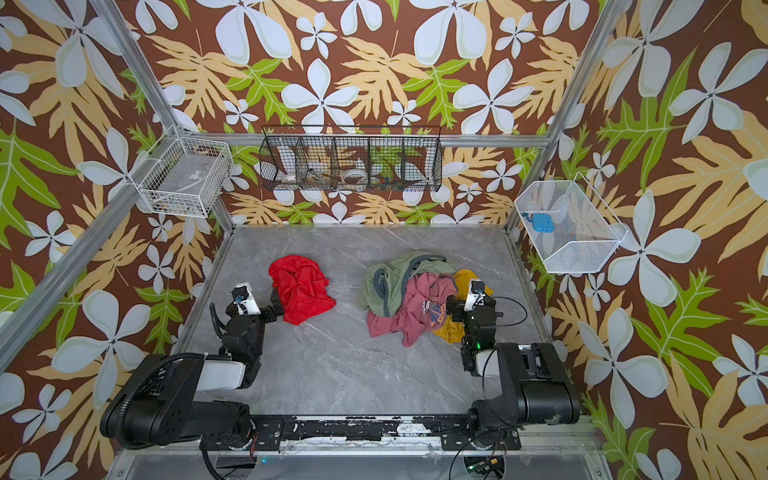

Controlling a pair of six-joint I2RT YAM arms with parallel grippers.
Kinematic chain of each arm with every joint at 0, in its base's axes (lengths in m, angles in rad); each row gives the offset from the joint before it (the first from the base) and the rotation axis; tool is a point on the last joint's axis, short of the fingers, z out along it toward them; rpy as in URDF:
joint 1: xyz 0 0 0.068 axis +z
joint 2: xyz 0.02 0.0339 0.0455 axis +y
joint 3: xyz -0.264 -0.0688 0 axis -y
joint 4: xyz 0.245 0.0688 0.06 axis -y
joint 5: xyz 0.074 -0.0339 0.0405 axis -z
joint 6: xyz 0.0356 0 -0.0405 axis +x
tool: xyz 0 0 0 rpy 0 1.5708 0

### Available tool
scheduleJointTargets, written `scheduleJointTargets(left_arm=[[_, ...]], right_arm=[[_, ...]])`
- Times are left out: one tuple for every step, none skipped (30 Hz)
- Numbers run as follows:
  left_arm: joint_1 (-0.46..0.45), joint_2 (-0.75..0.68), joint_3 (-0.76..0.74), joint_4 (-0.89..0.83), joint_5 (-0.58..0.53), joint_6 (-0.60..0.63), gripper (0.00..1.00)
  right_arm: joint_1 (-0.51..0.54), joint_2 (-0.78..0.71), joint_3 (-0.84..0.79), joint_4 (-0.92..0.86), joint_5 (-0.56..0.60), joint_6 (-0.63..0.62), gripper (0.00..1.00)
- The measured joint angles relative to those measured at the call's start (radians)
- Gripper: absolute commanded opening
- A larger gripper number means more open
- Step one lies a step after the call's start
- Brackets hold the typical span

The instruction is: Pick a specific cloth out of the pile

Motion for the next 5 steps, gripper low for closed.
scheduleJointTargets(left_arm=[[0.0,0.0,0.0,0.0,0.0,0.0,1.0],[0.0,0.0,0.0,0.0,0.0,0.0,1.0],[0.0,0.0,0.0,0.0,0.0,0.0,1.0],[0.0,0.0,0.0,0.0,0.0,0.0,1.0],[0.0,0.0,0.0,0.0,0.0,0.0,1.0]], right_arm=[[0.0,0.0,0.0,0.0,0.0,0.0,1.0],[0.0,0.0,0.0,0.0,0.0,0.0,1.0],[0.0,0.0,0.0,0.0,0.0,0.0,1.0],[0.0,0.0,0.0,0.0,0.0,0.0,1.0],[0.0,0.0,0.0,0.0,0.0,0.0,1.0]])
